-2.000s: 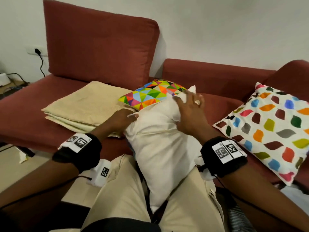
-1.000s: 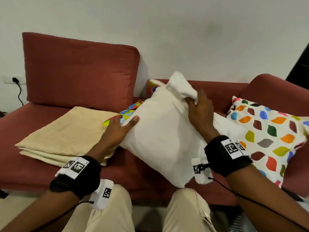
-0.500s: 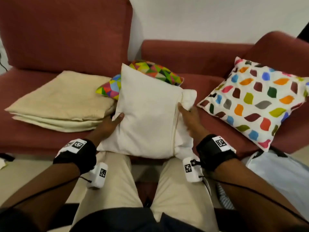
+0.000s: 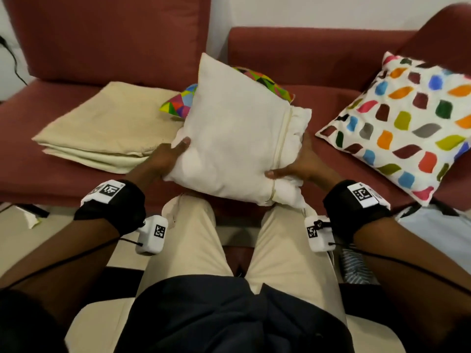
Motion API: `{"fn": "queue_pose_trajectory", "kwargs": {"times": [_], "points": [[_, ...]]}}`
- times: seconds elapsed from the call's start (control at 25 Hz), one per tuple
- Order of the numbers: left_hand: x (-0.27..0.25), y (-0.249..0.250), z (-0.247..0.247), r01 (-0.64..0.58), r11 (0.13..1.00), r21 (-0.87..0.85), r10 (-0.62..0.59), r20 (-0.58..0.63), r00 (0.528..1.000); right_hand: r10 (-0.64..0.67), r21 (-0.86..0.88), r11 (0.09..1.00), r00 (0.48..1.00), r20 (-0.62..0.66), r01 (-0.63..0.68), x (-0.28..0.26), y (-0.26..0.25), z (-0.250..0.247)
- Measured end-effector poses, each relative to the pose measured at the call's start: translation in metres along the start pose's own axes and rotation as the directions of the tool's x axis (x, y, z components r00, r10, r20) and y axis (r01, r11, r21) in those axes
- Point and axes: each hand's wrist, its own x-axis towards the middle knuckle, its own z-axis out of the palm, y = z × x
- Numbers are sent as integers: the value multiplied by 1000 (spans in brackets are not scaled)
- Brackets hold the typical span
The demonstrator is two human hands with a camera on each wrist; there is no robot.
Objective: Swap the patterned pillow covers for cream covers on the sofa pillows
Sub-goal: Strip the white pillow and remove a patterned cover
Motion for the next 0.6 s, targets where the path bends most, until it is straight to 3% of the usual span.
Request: {"fn": "queue_pose_trajectory", "kwargs": {"times": [0.04, 0.12, 0.2, 0.32, 0.44, 0.6], "points": [[5, 6, -10, -31, 996, -86, 25, -73, 997, 4, 127, 992, 996, -87, 7, 2, -3, 1], [14, 11, -33, -79, 924, -375, 68, -42, 997, 14, 317, 947, 978, -209, 54, 7, -9, 5], [16, 11, -47, -114, 811, -574, 121, -26, 992, -185, 353, 899, 955, -231, 259, 6, -16, 9], [26, 2, -49, -160, 726, -669, 70, -160, 985, -480, 82, 861, 855, -195, 502, 4, -19, 18], [40, -11, -47, -152, 731, -665, -36, -261, 965, -621, -216, 784, 736, -270, 582, 12, -19, 26], [50, -19, -65, -124, 736, -666, -166, -356, 920, -736, -312, 663, 669, -103, 681, 18, -29, 27]]}}
